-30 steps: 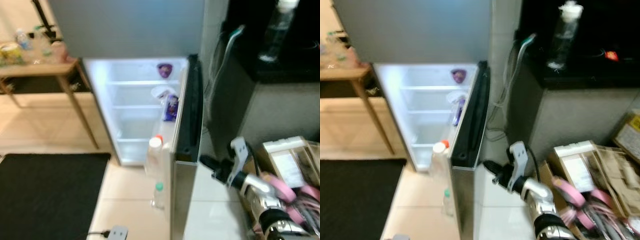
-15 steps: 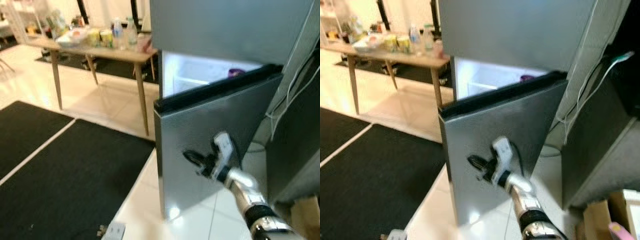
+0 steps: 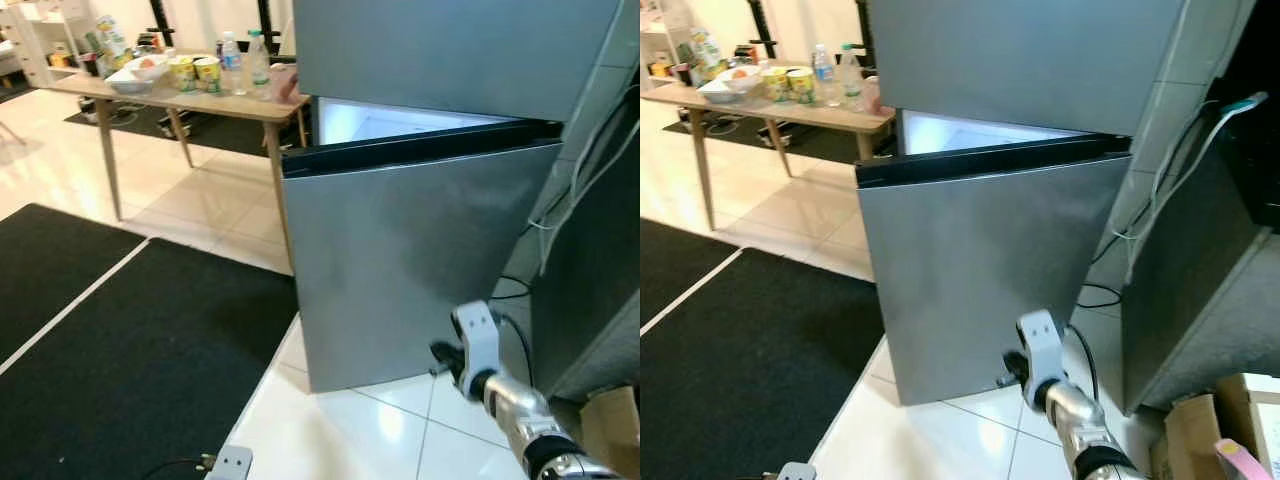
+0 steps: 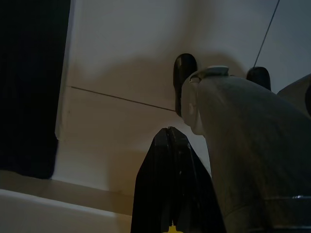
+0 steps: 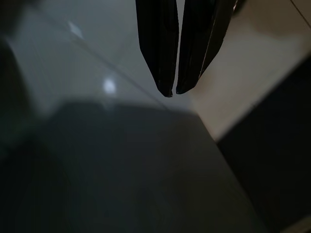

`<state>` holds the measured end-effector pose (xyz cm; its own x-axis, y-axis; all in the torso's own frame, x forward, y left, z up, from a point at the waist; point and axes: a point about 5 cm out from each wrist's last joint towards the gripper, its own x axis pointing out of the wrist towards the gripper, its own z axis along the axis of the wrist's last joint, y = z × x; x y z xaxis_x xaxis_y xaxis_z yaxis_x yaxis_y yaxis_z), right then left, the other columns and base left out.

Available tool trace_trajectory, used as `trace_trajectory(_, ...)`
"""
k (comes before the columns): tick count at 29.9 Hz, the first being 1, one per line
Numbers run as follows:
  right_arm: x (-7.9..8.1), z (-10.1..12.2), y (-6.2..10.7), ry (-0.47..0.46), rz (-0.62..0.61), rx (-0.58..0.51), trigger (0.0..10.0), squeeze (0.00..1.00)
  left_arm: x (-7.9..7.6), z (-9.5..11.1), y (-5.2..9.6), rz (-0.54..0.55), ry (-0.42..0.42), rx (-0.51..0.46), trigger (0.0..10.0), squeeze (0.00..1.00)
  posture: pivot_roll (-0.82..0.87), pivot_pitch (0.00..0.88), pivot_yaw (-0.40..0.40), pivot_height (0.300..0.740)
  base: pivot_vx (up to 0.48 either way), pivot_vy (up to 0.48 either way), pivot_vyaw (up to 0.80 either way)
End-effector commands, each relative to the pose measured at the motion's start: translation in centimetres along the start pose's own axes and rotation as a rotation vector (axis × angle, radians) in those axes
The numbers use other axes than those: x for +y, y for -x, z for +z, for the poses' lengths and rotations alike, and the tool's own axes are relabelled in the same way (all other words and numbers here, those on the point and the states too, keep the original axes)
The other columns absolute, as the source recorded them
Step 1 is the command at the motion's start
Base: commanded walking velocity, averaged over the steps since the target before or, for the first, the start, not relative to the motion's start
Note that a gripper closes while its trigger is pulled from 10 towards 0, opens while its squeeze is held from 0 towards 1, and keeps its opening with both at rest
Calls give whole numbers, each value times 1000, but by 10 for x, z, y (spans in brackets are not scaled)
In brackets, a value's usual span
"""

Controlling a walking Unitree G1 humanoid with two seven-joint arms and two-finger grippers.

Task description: Restocking fridge

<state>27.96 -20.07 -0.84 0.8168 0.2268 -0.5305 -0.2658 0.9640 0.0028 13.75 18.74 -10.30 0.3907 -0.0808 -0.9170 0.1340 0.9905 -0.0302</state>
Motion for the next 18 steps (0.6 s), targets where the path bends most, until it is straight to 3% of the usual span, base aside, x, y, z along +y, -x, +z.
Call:
trace_trajectory(1,-3,-18,5,-18,-45,76,10000,0,1,-4,0,10,-22,22,10000,0,-81,0,-5,740,0,0,0)
trace_trajectory(2,-5,-33,11,-30,-80,129,10000,0,1,-4,0,11,-28,24,10000,0,-81,0,-5,740,0,0,0)
trace_trajectory(3,-5,-33,11,-30,-80,129,10000,0,1,-4,0,11,-28,24,10000,0,-81,0,-5,740,0,0,0)
trace_trajectory(6,-10,-81,35,-58,-183,308,10000,0,0,-4,0,13,-32,25,10000,0,-81,0,-7,740,0,0,0)
trace_trajectory(10,-10,-92,41,-62,-208,355,10000,0,0,-4,0,13,-31,24,10000,0,-81,0,-7,740,0,0,0)
trace_trajectory(11,-9,-110,52,-56,-234,430,10000,0,0,-4,0,14,-29,23,10000,0,-76,0,-8,740,0,0,0)
trace_trajectory(12,-9,-110,52,-56,-234,430,10000,0,0,-4,0,14,-29,23,10000,0,-76,0,-8,740,0,0,0)
trace_trajectory(14,-8,-136,71,-56,-264,534,10000,0,0,-4,0,13,-30,22,10000,0,-76,0,-8,740,0,0,0)
trace_trajectory(18,-5,-149,81,-53,-272,589,10000,0,-1,-3,0,7,-34,23,10000,0,-69,0,-8,740,0,0,0)
